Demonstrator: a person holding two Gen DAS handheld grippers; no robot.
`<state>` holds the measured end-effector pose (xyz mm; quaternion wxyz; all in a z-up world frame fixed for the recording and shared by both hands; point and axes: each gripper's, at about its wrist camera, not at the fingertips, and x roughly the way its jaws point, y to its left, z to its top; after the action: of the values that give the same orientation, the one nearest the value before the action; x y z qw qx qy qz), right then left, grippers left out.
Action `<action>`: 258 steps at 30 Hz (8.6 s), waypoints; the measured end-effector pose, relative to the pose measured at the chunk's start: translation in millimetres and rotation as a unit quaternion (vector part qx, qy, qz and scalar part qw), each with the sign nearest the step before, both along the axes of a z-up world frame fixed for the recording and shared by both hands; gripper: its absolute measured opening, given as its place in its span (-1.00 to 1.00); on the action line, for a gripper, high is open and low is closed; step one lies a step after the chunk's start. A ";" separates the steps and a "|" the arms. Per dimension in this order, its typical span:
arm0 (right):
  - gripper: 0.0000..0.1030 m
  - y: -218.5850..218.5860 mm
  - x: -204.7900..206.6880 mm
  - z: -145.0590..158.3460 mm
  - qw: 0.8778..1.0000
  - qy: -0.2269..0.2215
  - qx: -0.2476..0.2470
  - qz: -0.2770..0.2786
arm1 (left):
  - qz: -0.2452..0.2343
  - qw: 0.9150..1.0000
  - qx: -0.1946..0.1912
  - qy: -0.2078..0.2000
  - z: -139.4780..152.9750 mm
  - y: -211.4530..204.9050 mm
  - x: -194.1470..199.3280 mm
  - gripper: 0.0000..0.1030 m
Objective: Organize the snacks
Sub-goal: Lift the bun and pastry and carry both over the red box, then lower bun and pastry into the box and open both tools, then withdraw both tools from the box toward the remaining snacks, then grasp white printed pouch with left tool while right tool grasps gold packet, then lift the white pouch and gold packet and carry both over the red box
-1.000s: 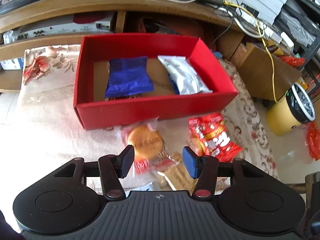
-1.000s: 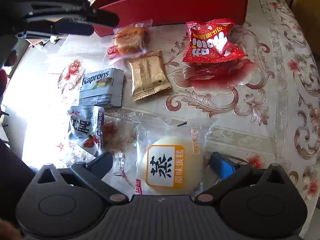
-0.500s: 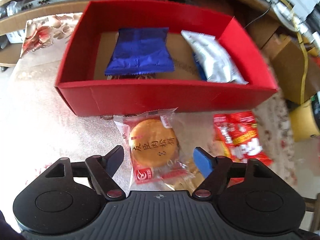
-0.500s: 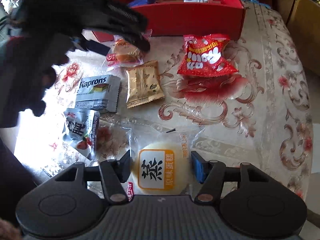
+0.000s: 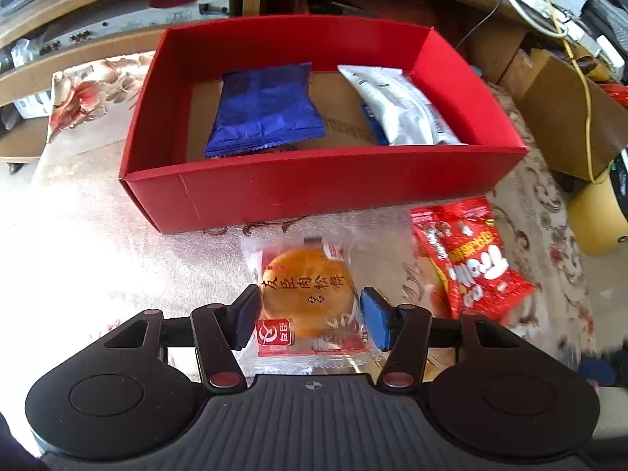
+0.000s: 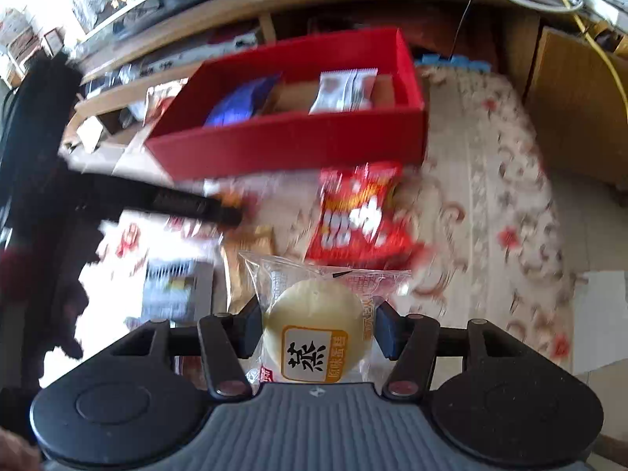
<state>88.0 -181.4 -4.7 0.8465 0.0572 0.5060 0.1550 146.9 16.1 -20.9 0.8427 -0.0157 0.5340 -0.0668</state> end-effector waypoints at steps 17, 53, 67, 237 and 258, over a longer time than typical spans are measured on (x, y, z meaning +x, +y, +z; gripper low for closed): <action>0.07 -2.2 18.1 3.3 1.000 0.001 0.006 -0.010 | -0.005 0.999 0.003 0.033 -25.1 -6.8 14.2 0.40; 0.08 15.7 127.1 48.5 0.996 -0.079 0.021 -0.044 | 0.041 0.994 -0.052 -0.092 55.5 5.6 53.5 0.22; 0.06 28.2 189.1 16.0 0.997 -0.064 0.010 -0.034 | 0.074 0.994 -0.038 -0.070 27.3 11.1 106.2 0.20; -0.23 56.4 18.1 -33.4 0.985 0.011 -0.060 0.161 | -0.028 0.998 0.019 0.043 -21.6 -1.4 -112.9 0.13; -0.23 42.1 -0.3 -14.2 0.988 0.008 -0.040 0.151 | -0.023 0.999 -0.011 0.047 -21.9 -11.6 -107.8 0.59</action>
<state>87.7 -139.2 -18.8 0.8110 -0.0525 0.5214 0.2602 39.1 4.5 -42.8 0.8147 -0.0157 0.5725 -0.0906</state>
